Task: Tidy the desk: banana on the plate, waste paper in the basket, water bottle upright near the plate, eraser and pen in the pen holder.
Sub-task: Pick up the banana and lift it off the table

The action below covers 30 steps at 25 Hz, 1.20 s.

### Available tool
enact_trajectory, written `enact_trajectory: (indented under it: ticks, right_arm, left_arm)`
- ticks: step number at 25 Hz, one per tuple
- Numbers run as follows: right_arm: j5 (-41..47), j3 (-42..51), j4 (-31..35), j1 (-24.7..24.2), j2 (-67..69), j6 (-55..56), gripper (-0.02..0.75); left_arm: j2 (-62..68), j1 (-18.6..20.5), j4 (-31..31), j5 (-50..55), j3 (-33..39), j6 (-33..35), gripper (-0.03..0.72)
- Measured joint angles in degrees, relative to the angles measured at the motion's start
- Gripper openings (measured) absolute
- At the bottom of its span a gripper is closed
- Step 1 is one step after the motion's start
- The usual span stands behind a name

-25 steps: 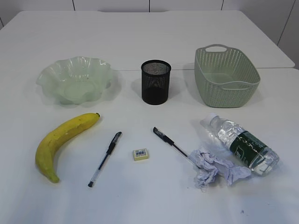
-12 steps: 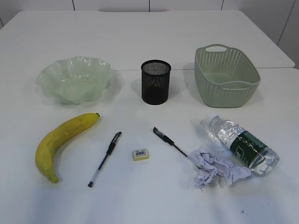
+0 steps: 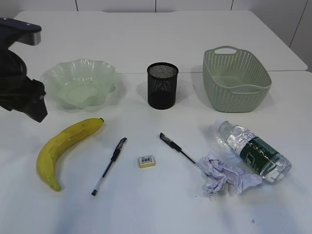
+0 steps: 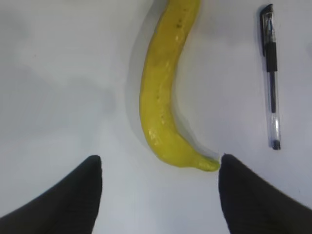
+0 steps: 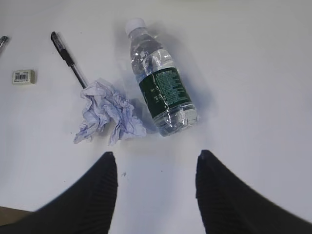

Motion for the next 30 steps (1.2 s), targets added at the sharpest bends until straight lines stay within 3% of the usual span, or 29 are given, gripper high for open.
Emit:
enact_trajectory:
  ticks: [14,22,30]
  right_arm:
    - [0.00,-0.35,0.83,0.00,0.28,-0.10,0.388]
    - [-0.10,-0.35,0.86,0.00,0.28,-0.10,0.387]
    - [-0.19,-0.35,0.86,0.00,0.28,-0.10,0.386]
  left_arm:
    - [12.44,-0.25,0.11,-11.00,-0.39,-0.21,0.539]
    - [18.73,-0.25,-0.15,-11.63,-5.41,-0.21,0.538]
    - [23.65,-0.25,-0.62,-11.72,-5.83,-0.21,0.531]
